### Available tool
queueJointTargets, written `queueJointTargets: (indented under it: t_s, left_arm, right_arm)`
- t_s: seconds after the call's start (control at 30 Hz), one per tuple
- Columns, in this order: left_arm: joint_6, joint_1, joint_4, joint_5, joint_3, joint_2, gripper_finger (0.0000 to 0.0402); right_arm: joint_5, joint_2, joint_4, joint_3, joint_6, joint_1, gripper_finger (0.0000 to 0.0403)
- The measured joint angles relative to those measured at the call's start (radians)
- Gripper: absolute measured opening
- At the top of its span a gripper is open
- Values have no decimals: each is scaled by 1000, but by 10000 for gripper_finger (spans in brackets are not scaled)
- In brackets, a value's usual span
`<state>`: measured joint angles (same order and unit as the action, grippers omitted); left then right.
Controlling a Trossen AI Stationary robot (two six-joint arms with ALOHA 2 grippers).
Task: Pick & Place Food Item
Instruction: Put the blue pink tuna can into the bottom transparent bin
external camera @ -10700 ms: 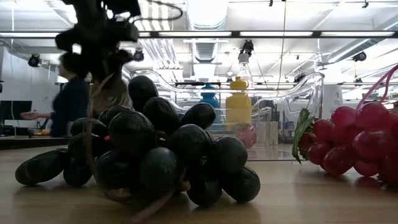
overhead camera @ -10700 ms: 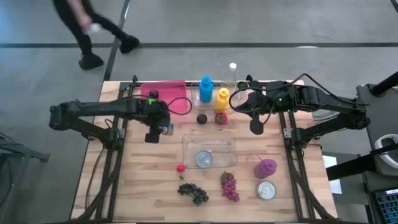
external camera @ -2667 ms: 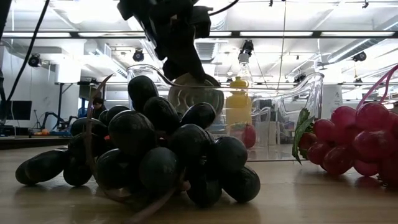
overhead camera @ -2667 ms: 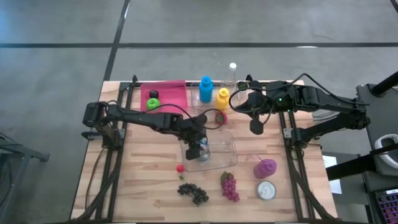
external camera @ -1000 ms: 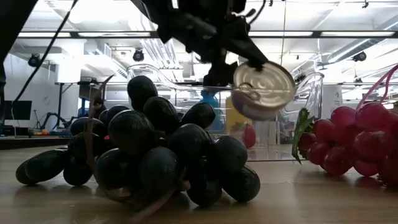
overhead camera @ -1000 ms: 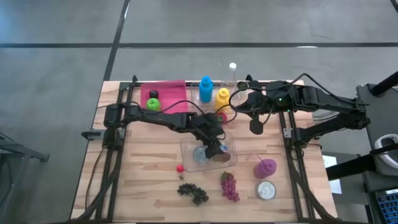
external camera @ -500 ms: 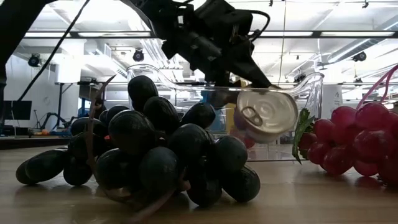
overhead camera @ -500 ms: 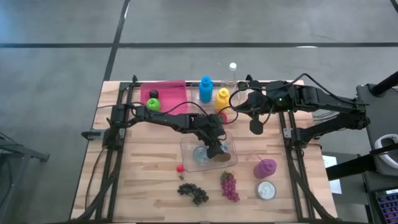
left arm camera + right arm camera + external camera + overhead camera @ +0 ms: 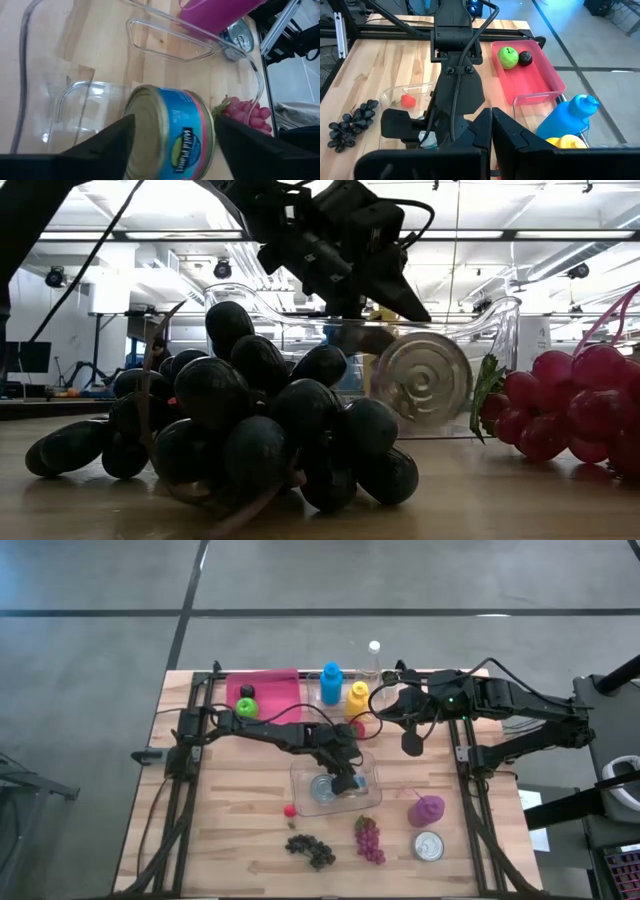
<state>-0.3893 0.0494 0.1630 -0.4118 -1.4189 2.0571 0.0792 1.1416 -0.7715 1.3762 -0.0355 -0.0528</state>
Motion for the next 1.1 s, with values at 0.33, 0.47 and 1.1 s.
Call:
queueJointTargets:
  t_s: [0.33,0.47,1.1]
  left_arm:
    - [44,7,13,53,-3,-3,392]
    - [76,9,23,87,-1,-12,374]
    - [106,9,59,124,-22,-61,355]
  right_arm:
    - [0,0,0,0,2,0,8]
    - [0,0,-1,0,1,0,8]
    - [0,0,-1,0,1,0,8]
